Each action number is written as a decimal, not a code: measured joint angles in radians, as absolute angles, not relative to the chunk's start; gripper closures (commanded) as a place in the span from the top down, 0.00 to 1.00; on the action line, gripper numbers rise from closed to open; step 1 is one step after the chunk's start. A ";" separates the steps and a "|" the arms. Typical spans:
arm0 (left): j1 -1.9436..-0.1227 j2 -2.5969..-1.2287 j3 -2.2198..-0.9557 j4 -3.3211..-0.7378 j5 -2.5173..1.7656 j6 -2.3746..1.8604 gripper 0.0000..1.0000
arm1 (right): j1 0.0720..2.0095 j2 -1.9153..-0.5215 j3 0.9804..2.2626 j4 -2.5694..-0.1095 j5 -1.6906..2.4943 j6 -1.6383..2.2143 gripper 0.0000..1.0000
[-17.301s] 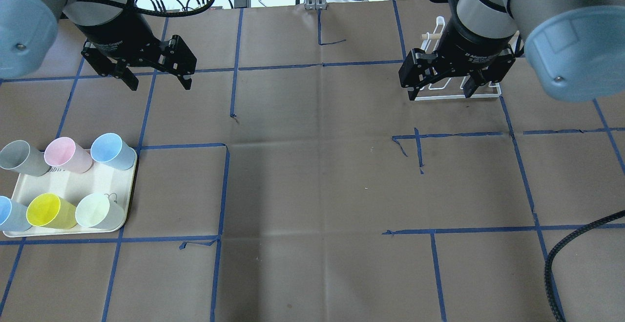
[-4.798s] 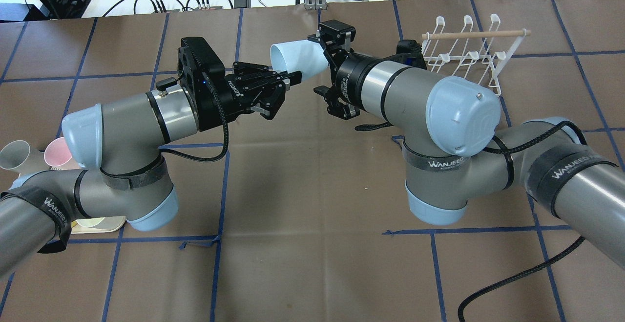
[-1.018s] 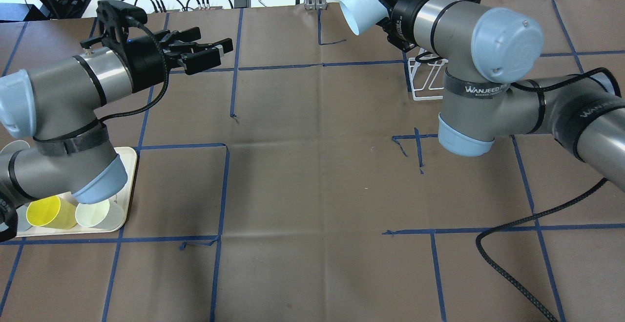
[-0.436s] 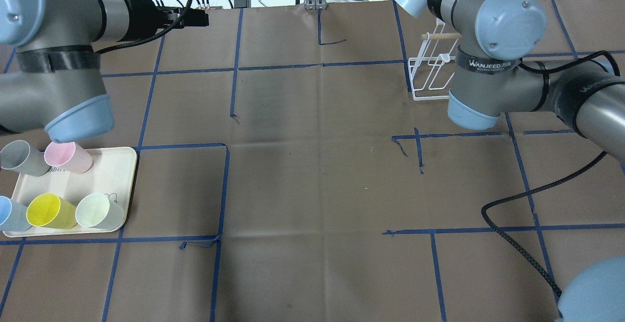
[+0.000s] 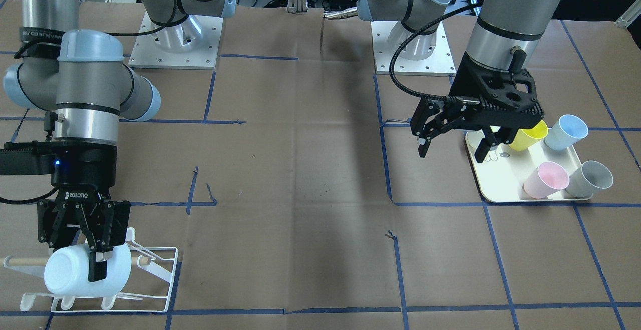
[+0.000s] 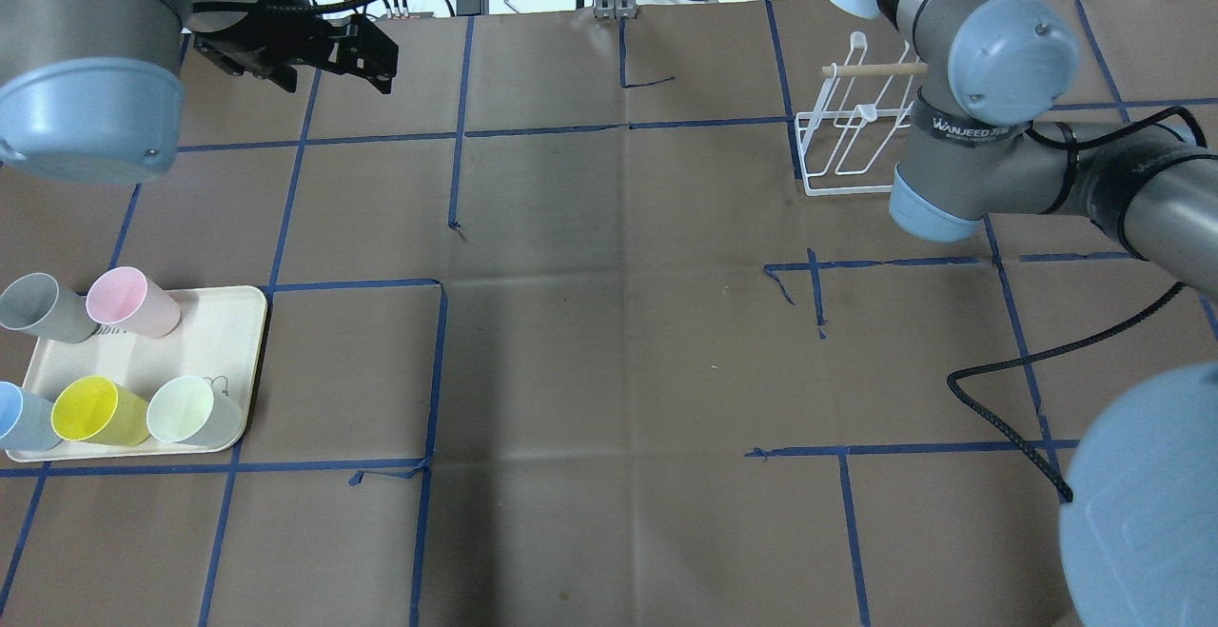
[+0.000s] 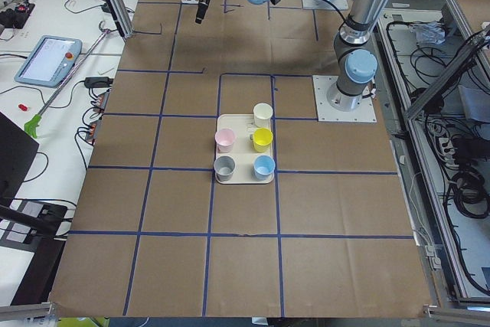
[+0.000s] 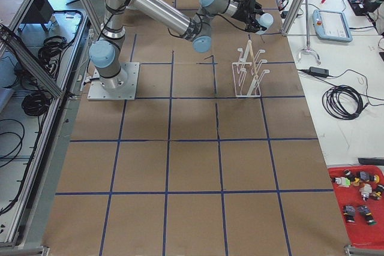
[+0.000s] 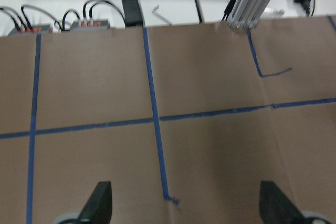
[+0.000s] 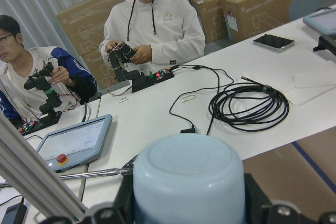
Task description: Transfer IKEA cup to right arm and place on rack
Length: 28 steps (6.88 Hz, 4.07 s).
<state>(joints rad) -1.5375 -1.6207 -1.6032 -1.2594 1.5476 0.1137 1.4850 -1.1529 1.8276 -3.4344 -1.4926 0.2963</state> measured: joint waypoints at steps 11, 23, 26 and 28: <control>-1.421 -1.504 -1.641 -1.626 1.576 0.065 0.98 | 1.457 -0.945 1.823 -3.628 -1.465 0.085 1.00; -0.970 -1.370 -2.181 -1.269 1.647 0.555 0.97 | 1.542 -1.431 2.038 -3.475 -1.452 0.425 1.00; -0.978 -1.427 -2.237 -1.143 1.600 0.570 0.97 | 1.632 -1.450 2.082 -3.486 -1.432 0.858 1.00; -0.992 -1.480 -2.241 -1.083 1.597 0.572 0.97 | 1.645 -1.444 2.125 -3.522 -1.379 1.148 1.00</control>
